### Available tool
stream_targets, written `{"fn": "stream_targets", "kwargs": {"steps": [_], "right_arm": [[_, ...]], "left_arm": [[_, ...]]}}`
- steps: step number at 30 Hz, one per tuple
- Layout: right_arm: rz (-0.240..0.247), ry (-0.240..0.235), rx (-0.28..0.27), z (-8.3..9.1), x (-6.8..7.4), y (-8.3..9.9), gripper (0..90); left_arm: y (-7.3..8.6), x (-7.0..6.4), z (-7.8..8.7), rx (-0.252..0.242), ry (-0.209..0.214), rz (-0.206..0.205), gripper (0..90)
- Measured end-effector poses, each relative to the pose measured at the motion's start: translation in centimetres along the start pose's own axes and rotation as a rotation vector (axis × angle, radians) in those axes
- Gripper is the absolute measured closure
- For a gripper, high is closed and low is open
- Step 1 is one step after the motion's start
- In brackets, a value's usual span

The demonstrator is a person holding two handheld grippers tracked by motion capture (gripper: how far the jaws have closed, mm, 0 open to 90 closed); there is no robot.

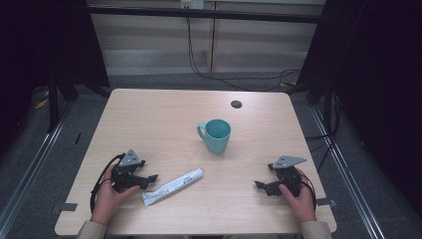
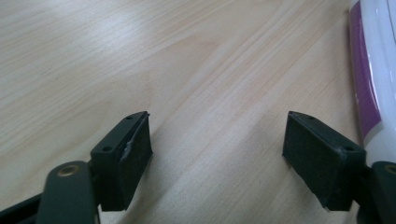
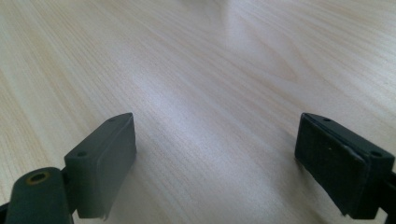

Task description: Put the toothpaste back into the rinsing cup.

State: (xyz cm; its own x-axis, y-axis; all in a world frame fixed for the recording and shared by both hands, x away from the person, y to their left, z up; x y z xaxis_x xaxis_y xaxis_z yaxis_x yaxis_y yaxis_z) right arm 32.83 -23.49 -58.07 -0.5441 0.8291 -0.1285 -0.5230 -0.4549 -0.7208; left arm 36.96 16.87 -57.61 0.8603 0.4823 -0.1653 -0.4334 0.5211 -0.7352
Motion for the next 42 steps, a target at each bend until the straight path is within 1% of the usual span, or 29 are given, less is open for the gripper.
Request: {"fn": "stream_targets", "kwargs": {"steps": [1, 6, 8, 9, 10, 11, 12, 14, 16, 19, 20, 21, 22, 25, 27, 30, 31, 32, 33, 34, 35, 36, 39, 40, 42], "right_arm": [[0.000, 0.000, 0.000, 0.0, 0.0, 0.0, 12.0], [0.000, 0.000, 0.000, 0.0, 0.0, 0.0, 12.0], [0.000, 0.000, 0.000, 0.0, 0.0, 0.0, 12.0], [0.000, 0.000, 0.000, 0.0, 0.0, 0.0, 12.0], [0.000, 0.000, 0.000, 0.0, 0.0, 0.0, 12.0], [0.000, 0.000, 0.000, 0.0, 0.0, 0.0, 12.0], [0.000, -0.001, 0.000, 0.0, 0.0, 0.0, 12.0], [0.000, 0.000, 0.000, 0.0, 0.0, 0.0, 12.0], [0.000, 0.000, 0.000, 0.0, 0.0, 0.0, 12.0], [0.000, 0.000, 0.000, 0.0, 0.0, 0.0, 12.0], [0.000, 0.000, 0.000, 0.0, 0.0, 0.0, 12.0], [0.000, 0.000, 0.000, 0.0, 0.0, 0.0, 12.0], [0.000, 0.000, 0.000, 0.0, 0.0, 0.0, 12.0], [0.000, 0.000, 0.000, 0.0, 0.0, 0.0, 12.1], [0.000, 0.000, 0.000, 0.0, 0.0, 0.0, 12.0], [0.000, 0.000, 0.000, 0.0, 0.0, 0.0, 12.0], [0.000, 0.000, 0.000, 0.0, 0.0, 0.0, 12.0], [0.000, 0.000, 0.000, 0.0, 0.0, 0.0, 12.0], [0.000, 0.000, 0.000, 0.0, 0.0, 0.0, 12.0], [0.000, 0.000, 0.000, 0.0, 0.0, 0.0, 12.0], [0.000, 0.000, 0.000, 0.0, 0.0, 0.0, 12.0], [0.000, 0.000, 0.000, 0.0, 0.0, 0.0, 12.0], [0.000, -0.001, 0.000, 0.0, 0.0, 0.0, 12.0], [0.000, 0.000, 0.000, 0.0, 0.0, 0.0, 12.0], [0.000, 0.000, 0.000, 0.0, 0.0, 0.0, 12.0]], "left_arm": [[0.0, 0.0, 0.0, -0.002, 0.004, 0.005, 23.0], [0.0, 0.0, 0.0, -0.001, 0.005, 0.000, 22.8], [-0.1, -0.1, 0.0, -0.006, 0.007, 0.005, 26.2], [0.0, 0.1, 0.2, 0.005, 0.000, -0.001, 28.2], [-0.1, 0.0, 0.2, 0.012, 0.006, 0.009, 30.3], [-0.1, 0.0, 0.3, 0.029, 0.015, 0.010, 32.3], [-0.1, -0.1, 0.4, 0.046, 0.023, 0.026, 32.8], [-0.3, -0.4, 0.6, 0.074, 0.038, 0.035, 34.8], [-0.5, -0.6, 1.0, 0.107, 0.046, 0.030, 35.4], [-0.9, -1.2, 1.4, 0.138, 0.067, 0.029, 35.5], [-1.1, -1.5, 1.6, 0.159, 0.082, 0.021, 35.7], [-1.1, -1.5, 1.6, 0.159, 0.082, 0.021, 35.9], [-1.1, -1.6, 1.8, 0.175, 0.080, 0.021, 36.1], [-1.1, -2.3, 1.9, 0.203, 0.107, 0.044, 36.5], [-1.2, -2.7, 2.1, 0.217, 0.128, 0.039, 36.6], [-1.6, -3.5, 2.2, 0.225, 0.146, 0.043, 37.5], [-1.7, -3.7, 2.3, 0.232, 0.154, 0.038, 37.7], [-1.7, -4.0, 2.3, 0.241, 0.163, 0.040, 38.6], [-1.7, -4.1, 2.3, 0.256, 0.161, 0.037, 38.6], [-1.6, -4.2, 2.3, 0.280, 0.160, 0.031, 38.9], [-1.5, -4.3, 2.2, 0.296, 0.158, 0.036, 39.3], [-1.5, -4.5, 2.1, 0.314, 0.165, 0.036, 40.1], [-1.6, -5.3, 2.0, 0.336, 0.196, 0.048, 40.7], [-1.7, -5.5, 1.9, 0.336, 0.202, 0.052, 40.7], [-1.8, -5.9, 1.8, 0.348, 0.208, 0.044, 40.8]]}}
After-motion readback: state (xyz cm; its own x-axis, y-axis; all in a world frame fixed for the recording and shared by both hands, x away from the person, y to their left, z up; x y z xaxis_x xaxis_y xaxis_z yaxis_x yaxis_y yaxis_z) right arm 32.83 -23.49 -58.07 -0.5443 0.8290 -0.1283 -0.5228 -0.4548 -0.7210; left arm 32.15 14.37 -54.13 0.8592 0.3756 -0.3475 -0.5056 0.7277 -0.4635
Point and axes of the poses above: each handheld gripper's, and its own axes: z roughly backward along the jaws, y roughly out of its underside, x roughly to its left, the point moved 10 cm from there along -z, roughly forward along the jaws, and after that the axes turned 13 degrees about y, right-handed, at the moved point
